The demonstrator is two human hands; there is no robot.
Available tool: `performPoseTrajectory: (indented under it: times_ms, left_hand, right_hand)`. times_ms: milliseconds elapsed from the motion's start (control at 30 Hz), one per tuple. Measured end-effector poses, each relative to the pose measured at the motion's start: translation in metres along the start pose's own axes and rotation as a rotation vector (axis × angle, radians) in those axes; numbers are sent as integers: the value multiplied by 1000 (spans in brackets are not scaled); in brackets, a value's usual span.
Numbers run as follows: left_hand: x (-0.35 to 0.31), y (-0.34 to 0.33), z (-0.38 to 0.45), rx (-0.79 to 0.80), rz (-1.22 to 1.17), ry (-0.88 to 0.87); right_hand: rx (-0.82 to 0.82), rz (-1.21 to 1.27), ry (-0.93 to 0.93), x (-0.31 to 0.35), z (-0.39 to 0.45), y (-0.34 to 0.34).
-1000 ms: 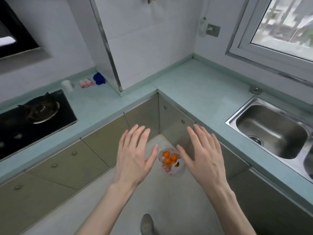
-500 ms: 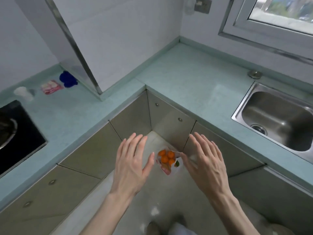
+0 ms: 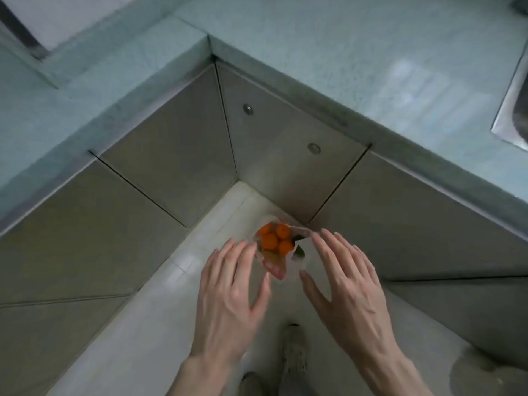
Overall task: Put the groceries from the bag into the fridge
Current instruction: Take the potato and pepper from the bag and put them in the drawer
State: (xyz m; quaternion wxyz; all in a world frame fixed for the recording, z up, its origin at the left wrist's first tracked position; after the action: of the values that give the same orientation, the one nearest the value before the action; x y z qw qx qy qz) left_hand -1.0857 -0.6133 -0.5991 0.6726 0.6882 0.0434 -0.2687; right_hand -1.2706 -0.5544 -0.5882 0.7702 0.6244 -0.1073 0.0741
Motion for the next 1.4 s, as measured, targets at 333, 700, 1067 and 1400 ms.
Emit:
performPoseTrajectory:
  times_ms: [333,700,1067,1400]
  left_hand:
    - [78,-191,9,14,-48,-21]
    - [114,-348,59,22,-10,-54]
    - [141,-456,97,136,26,-82]
    - [167,-496,98,280,216,-85]
  right_hand:
    - [51,49,20,-57,-15,-187]
    - [23,94,67,-124,9,-337]
    - [93,94,102,-163,29,-441]
    - [452,-60,-11,-197,12,-504]
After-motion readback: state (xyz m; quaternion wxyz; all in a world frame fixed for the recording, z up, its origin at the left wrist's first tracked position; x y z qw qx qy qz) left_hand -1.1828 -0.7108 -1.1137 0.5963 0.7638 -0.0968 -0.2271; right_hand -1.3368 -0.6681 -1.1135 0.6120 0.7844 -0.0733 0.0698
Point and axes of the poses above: each hand's wrist, its own z-axis towards the middle knuckle, its own y-axis out of the back of the hand, x = y × z, the point moved 6 cm from there along z, towards the middle knuckle, and after that the axes turned 8 degrees about y, right-handed, at the moved point
